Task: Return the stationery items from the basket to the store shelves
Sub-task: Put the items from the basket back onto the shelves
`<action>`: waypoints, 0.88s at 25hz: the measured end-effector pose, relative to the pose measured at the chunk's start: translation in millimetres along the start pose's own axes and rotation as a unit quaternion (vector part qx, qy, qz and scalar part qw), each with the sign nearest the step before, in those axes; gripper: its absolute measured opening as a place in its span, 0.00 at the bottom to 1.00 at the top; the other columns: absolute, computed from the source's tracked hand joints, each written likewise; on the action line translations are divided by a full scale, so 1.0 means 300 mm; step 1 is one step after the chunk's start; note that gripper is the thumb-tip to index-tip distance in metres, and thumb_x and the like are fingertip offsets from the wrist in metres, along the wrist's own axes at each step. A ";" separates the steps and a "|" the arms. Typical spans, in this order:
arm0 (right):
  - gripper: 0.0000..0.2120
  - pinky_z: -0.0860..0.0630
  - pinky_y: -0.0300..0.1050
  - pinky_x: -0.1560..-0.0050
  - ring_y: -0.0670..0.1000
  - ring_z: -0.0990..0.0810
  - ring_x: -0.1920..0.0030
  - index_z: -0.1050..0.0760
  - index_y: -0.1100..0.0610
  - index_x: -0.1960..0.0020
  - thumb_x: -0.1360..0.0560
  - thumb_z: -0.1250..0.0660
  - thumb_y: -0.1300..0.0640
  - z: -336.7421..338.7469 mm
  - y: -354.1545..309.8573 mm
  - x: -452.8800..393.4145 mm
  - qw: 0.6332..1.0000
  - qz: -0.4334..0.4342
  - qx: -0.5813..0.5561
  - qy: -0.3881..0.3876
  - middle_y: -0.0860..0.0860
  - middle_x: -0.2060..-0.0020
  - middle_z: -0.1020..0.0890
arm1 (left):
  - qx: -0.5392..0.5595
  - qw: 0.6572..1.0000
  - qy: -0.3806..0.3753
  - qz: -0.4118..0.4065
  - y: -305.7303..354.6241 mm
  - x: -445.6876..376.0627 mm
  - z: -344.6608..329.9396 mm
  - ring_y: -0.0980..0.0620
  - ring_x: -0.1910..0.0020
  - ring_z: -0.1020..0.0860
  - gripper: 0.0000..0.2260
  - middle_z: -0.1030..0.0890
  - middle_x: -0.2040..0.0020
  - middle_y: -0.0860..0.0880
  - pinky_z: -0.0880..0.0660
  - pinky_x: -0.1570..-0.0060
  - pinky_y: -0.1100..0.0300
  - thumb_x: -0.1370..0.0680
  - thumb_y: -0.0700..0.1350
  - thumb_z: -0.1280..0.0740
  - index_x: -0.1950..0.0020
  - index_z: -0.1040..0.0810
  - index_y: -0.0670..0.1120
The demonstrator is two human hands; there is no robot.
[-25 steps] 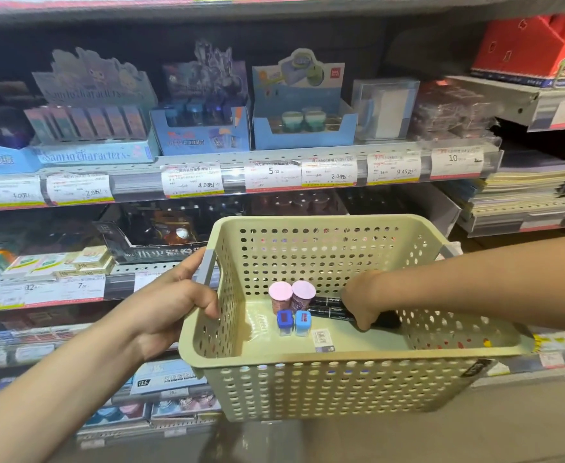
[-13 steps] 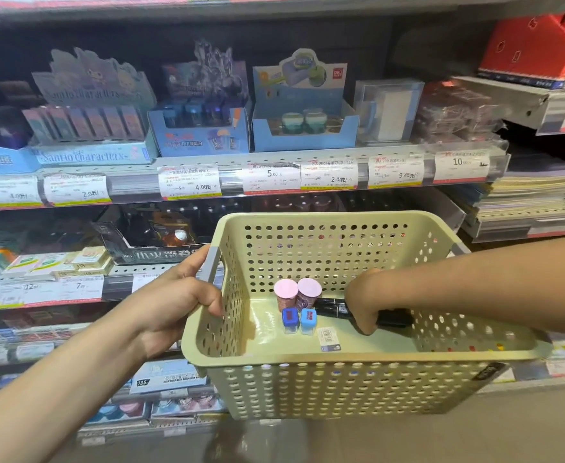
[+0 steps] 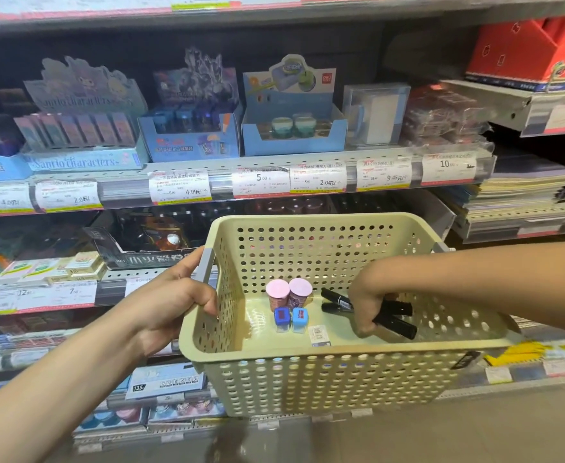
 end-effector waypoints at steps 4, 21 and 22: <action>0.11 0.32 0.43 0.62 0.56 0.29 0.62 0.27 0.59 0.54 0.24 0.43 0.52 -0.011 0.024 0.013 0.998 0.008 -0.052 0.040 0.56 0.58 0.26 | 0.000 1.000 0.005 0.000 0.002 -0.008 0.000 0.45 0.76 0.22 0.35 0.20 0.62 0.39 0.27 0.78 0.60 0.33 0.23 0.47 0.43 0.22 0.58; 0.02 0.32 0.36 0.78 0.45 0.32 0.79 0.32 0.62 0.55 0.24 0.41 0.66 0.006 0.217 0.243 0.720 0.285 -0.623 0.113 0.51 0.74 0.29 | 0.021 1.000 -0.009 0.010 -0.024 -0.014 -0.088 0.42 0.71 0.21 0.38 0.19 0.53 0.34 0.25 0.75 0.56 0.46 0.28 0.41 0.42 0.23 0.59; 0.02 0.31 0.35 0.78 0.44 0.32 0.79 0.31 0.61 0.52 0.23 0.42 0.65 -0.004 0.239 0.237 0.708 0.292 -0.638 0.076 0.51 0.72 0.29 | 0.022 1.000 -0.012 0.011 -0.027 -0.013 -0.097 0.42 0.72 0.21 0.38 0.20 0.54 0.33 0.25 0.75 0.56 0.46 0.28 0.41 0.43 0.23 0.59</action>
Point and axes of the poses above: each hand's wrist, its own x-axis away from the middle knuckle, its own z-axis out of the back of the hand, y = z × x, the point moved 7 cm from there along -x, towards the middle knuckle
